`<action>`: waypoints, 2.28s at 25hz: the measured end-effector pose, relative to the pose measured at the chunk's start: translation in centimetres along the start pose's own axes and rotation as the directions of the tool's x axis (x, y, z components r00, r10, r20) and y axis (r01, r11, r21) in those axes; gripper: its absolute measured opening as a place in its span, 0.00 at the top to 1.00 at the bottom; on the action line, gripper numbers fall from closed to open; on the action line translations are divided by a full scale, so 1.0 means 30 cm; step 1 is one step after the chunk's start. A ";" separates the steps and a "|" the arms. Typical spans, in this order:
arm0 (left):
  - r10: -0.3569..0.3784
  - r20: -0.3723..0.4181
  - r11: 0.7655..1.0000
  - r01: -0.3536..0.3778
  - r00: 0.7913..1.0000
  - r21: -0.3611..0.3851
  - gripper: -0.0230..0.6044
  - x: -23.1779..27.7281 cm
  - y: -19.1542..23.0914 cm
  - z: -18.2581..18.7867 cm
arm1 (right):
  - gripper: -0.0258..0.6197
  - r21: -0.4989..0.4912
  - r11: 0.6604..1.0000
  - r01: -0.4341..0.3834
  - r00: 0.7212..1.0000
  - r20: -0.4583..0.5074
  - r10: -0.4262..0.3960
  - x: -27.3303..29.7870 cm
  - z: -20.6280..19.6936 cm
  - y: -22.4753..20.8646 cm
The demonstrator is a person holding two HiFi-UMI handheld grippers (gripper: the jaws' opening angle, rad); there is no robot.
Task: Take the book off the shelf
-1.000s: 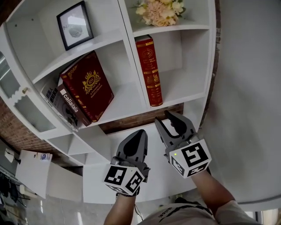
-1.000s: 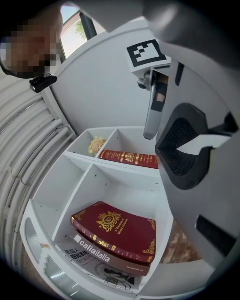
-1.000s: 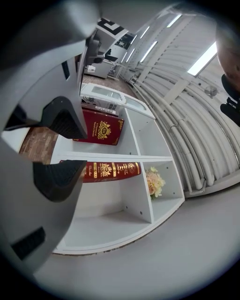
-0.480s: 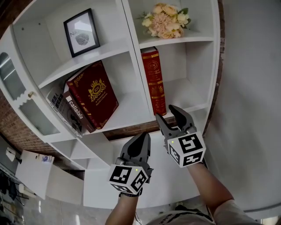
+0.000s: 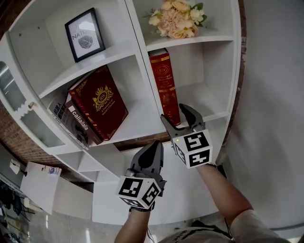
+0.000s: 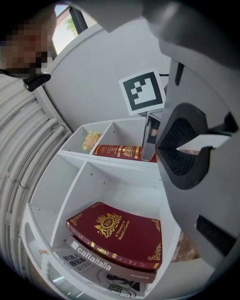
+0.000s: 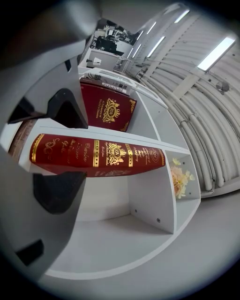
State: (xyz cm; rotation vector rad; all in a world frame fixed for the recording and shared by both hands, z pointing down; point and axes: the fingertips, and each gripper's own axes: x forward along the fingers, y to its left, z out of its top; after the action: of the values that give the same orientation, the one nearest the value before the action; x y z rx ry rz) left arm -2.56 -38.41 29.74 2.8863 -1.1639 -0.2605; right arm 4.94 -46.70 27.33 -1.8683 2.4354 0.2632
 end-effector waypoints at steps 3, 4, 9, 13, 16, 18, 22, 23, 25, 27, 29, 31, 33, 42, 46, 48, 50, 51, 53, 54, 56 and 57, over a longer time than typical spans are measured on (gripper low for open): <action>0.004 0.001 1.000 -0.004 1.000 0.001 0.94 0.014 0.006 -0.002 | 0.54 -0.013 1.000 -0.002 1.000 -0.011 0.002 0.031 -0.011 -0.017; 0.006 0.002 1.000 -0.006 1.000 0.001 0.94 0.020 0.008 -0.003 | 0.54 -0.017 1.000 -0.005 1.000 -0.016 0.005 0.038 -0.015 -0.025; 0.005 0.005 1.000 -0.005 1.000 -0.006 0.94 0.052 0.012 -0.009 | 0.53 -0.043 0.999 0.008 1.000 -0.019 -0.009 0.030 -0.009 -0.073; -0.002 0.005 1.000 0.002 1.000 -0.015 0.94 0.075 0.016 -0.023 | 0.53 -0.073 0.996 0.042 0.999 -0.021 -0.044 0.023 0.010 -0.109; -0.003 0.004 1.000 0.003 1.000 -0.020 0.94 0.095 0.015 -0.022 | 0.53 -0.095 0.994 0.050 0.998 -0.041 -0.054 0.051 0.018 -0.102; -0.006 0.007 1.000 0.006 1.000 -0.016 0.95 0.108 0.010 -0.018 | 0.53 -0.109 0.992 0.062 0.996 -0.053 -0.068 0.069 0.016 -0.103; -0.007 0.017 1.000 0.007 1.000 -0.007 0.95 0.127 0.005 -0.009 | 0.53 -0.103 0.992 0.073 0.995 -0.064 -0.080 0.082 0.037 -0.098; -0.006 0.017 1.000 0.006 1.000 -0.007 0.94 0.130 0.005 -0.009 | 0.53 -0.102 0.992 0.080 0.995 -0.059 -0.086 0.082 0.045 -0.099; -0.002 0.016 1.000 0.002 1.000 -0.007 0.94 0.134 0.008 -0.012 | 0.53 -0.088 0.992 0.090 0.994 -0.051 -0.095 0.087 0.057 -0.102; 0.001 0.015 1.000 -0.001 1.000 -0.006 0.94 0.138 0.010 -0.014 | 0.53 -0.076 0.992 0.096 0.993 -0.057 -0.100 0.105 0.059 -0.107; 0.003 0.015 1.000 -0.003 1.000 -0.006 0.94 0.141 0.008 -0.014 | 0.53 -0.091 0.989 0.116 0.990 -0.066 -0.122 0.115 0.058 -0.118; 0.004 0.015 1.000 -0.004 1.000 -0.004 0.95 0.145 0.006 -0.013 | 0.53 -0.116 0.982 0.150 0.985 -0.071 -0.159 0.114 0.062 -0.133; 0.006 0.013 1.000 -0.006 1.000 -0.003 0.94 0.148 0.008 -0.014 | 0.53 -0.111 0.982 0.154 0.983 -0.083 -0.164 0.127 0.060 -0.135; 0.024 0.009 1.000 -0.024 1.000 -0.001 0.94 0.153 0.021 -0.019 | 0.55 -0.052 0.993 0.110 0.989 -0.098 -0.114 0.189 0.037 -0.182; 0.023 0.012 1.000 -0.023 1.000 -0.002 0.94 0.149 0.026 -0.018 | 0.57 -0.036 0.993 0.109 0.991 -0.079 -0.111 0.147 0.037 -0.207; 0.016 0.014 1.000 -0.016 1.000 -0.008 0.95 0.149 0.021 -0.018 | 0.57 -0.019 0.994 0.109 0.992 -0.064 -0.110 0.116 0.046 -0.214; 0.005 0.016 1.000 -0.004 1.000 -0.010 0.94 0.147 0.011 -0.018 | 0.57 0.000 0.993 0.114 0.992 -0.046 -0.114 0.081 0.057 -0.222; -0.002 0.017 1.000 0.002 1.000 -0.011 0.95 0.144 0.005 -0.018 | 0.58 0.008 0.993 0.118 0.992 -0.037 -0.118 0.064 0.062 -0.226; -0.013 0.019 1.000 0.014 1.000 -0.014 0.95 0.137 -0.009 -0.019 | 0.58 0.024 0.992 0.127 0.992 -0.021 -0.126 0.029 0.069 -0.235; -0.019 0.021 1.000 0.019 1.000 -0.015 0.94 0.133 -0.017 -0.018 | 0.58 0.031 0.991 0.132 0.991 -0.013 -0.132 0.011 0.073 -0.239; -0.030 0.023 0.999 0.030 0.999 -0.019 0.95 0.126 -0.032 -0.016 | 0.58 0.040 0.989 0.142 0.990 0.004 -0.142 -0.027 0.082 -0.244; -0.036 0.023 0.999 0.036 0.999 -0.021 0.95 0.121 -0.041 -0.015 | 0.58 0.044 0.988 0.146 0.989 0.012 -0.147 -0.047 0.088 -0.244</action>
State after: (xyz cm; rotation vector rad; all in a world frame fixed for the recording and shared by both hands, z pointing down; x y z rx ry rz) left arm 0.93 -40.05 29.55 2.8959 -1.1067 -0.3057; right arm 12.23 -46.75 24.23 -2.0065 2.2604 0.2141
